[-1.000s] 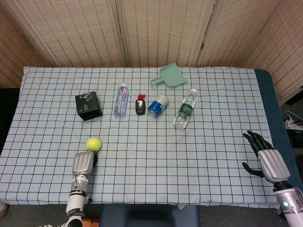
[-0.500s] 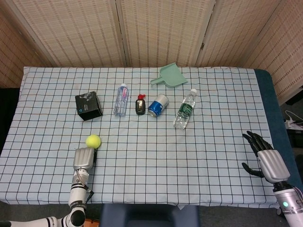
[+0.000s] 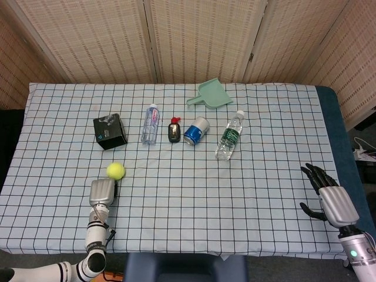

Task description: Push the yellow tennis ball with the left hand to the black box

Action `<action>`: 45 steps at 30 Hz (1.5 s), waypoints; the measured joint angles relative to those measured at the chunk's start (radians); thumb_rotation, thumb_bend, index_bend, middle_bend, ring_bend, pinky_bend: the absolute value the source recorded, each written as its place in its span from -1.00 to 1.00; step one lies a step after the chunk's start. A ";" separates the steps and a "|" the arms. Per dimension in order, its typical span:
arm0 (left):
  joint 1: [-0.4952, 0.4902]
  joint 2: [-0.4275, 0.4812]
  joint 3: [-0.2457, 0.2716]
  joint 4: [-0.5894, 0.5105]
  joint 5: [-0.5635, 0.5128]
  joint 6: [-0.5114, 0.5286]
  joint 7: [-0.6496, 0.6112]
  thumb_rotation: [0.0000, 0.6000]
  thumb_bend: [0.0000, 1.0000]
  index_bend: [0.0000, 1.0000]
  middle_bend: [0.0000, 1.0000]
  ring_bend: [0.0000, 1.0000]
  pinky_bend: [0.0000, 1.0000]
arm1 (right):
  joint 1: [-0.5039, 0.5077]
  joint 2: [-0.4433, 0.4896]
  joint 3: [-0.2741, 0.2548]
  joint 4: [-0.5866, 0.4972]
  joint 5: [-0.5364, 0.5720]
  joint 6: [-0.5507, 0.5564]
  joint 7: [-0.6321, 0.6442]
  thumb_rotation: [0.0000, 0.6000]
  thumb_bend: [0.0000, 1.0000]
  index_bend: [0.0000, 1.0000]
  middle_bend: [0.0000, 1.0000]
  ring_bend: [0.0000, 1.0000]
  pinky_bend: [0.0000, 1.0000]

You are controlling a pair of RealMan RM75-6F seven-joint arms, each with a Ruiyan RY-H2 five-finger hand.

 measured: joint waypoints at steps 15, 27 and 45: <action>-0.057 0.050 -0.051 -0.102 -0.105 -0.003 0.014 1.00 0.63 0.08 0.26 0.26 0.82 | -0.001 0.003 -0.005 -0.004 -0.009 0.003 0.006 1.00 -0.58 -0.91 -1.00 -1.00 -0.66; -0.105 0.063 -0.053 -0.118 -0.156 0.031 0.017 1.00 0.62 0.09 0.26 0.26 0.83 | -0.002 0.006 -0.009 -0.006 -0.019 0.009 0.014 1.00 -0.58 -0.91 -1.00 -1.00 -0.66; -0.157 0.002 -0.021 0.092 -0.137 -0.013 -0.013 1.00 0.62 0.07 0.26 0.26 0.82 | 0.002 0.004 -0.010 -0.003 -0.009 -0.006 0.010 1.00 -0.58 -0.91 -1.00 -1.00 -0.66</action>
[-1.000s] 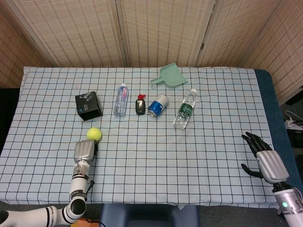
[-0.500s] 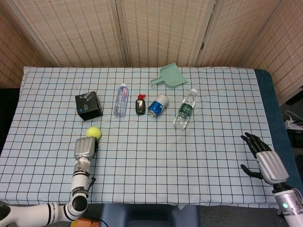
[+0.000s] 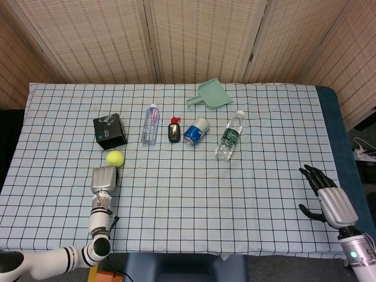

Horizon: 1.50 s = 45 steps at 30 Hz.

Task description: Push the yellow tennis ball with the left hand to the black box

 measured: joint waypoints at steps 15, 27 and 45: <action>-0.037 -0.012 -0.021 0.042 -0.013 -0.031 -0.005 1.00 0.62 -0.01 0.17 0.19 0.83 | 0.002 0.000 0.001 0.001 0.005 -0.005 0.002 1.00 -0.58 -0.91 -1.00 -1.00 -0.66; -0.063 -0.018 -0.025 0.094 -0.002 -0.071 -0.022 1.00 0.61 -0.17 0.05 0.07 0.62 | 0.002 0.000 0.000 0.004 0.003 -0.006 0.005 1.00 -0.58 -0.91 -1.00 -1.00 -0.66; -0.088 -0.012 -0.030 0.155 0.037 -0.134 -0.095 1.00 0.49 -0.55 -0.33 -0.29 0.28 | 0.006 -0.007 -0.002 0.010 0.006 -0.014 0.004 1.00 -0.58 -0.91 -1.00 -1.00 -0.66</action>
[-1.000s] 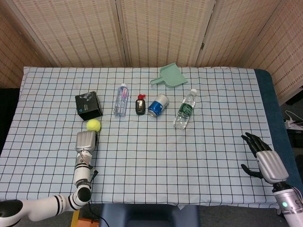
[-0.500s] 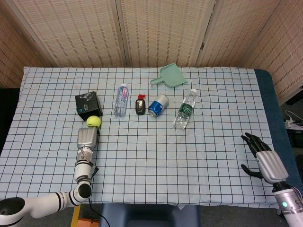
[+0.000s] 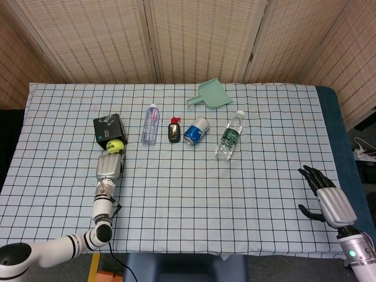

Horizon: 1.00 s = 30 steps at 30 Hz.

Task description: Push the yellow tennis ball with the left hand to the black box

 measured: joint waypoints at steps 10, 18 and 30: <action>-0.021 0.003 0.000 0.026 -0.007 -0.045 0.001 1.00 0.13 -0.75 -0.61 -0.55 0.03 | 0.000 0.002 -0.001 0.000 -0.002 0.001 0.005 1.00 -0.58 -0.91 -1.00 -1.00 -0.66; -0.029 0.018 0.004 0.026 0.017 -0.063 -0.034 1.00 0.03 -0.89 -0.78 -0.77 -0.33 | 0.001 0.001 -0.002 0.000 -0.002 -0.003 0.002 1.00 -0.58 -0.91 -1.00 -1.00 -0.66; -0.018 0.046 -0.006 0.004 0.014 -0.120 -0.133 1.00 0.00 -0.98 -0.96 -0.97 -0.58 | 0.001 0.000 -0.003 0.003 -0.003 -0.001 0.005 1.00 -0.58 -0.91 -1.00 -1.00 -0.66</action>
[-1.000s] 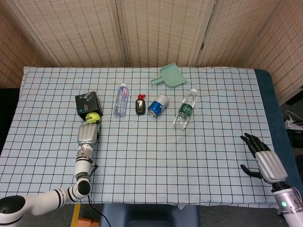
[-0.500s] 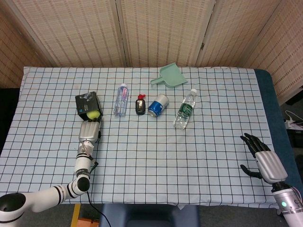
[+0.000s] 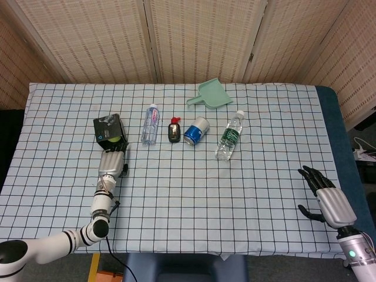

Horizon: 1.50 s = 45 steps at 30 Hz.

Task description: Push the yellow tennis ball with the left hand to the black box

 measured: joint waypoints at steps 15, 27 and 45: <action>0.015 0.064 0.054 -0.040 0.111 -0.038 -0.090 1.00 -0.05 -1.00 -1.00 -1.00 -0.88 | -0.001 0.000 -0.002 -0.001 -0.003 0.002 0.001 1.00 -0.58 -0.91 -1.00 -1.00 -0.66; 0.050 0.138 0.103 -0.138 0.199 -0.009 -0.125 1.00 -0.05 -1.00 -1.00 -1.00 -0.87 | -0.002 0.004 -0.003 -0.005 -0.010 0.008 0.006 1.00 -0.58 -0.91 -1.00 -1.00 -0.66; 0.380 0.494 0.356 -0.404 0.706 0.398 -0.328 1.00 -0.09 -0.77 -0.82 -0.99 -0.75 | -0.007 0.004 0.004 -0.013 -0.015 0.033 -0.005 1.00 -0.58 -0.91 -1.00 -1.00 -0.66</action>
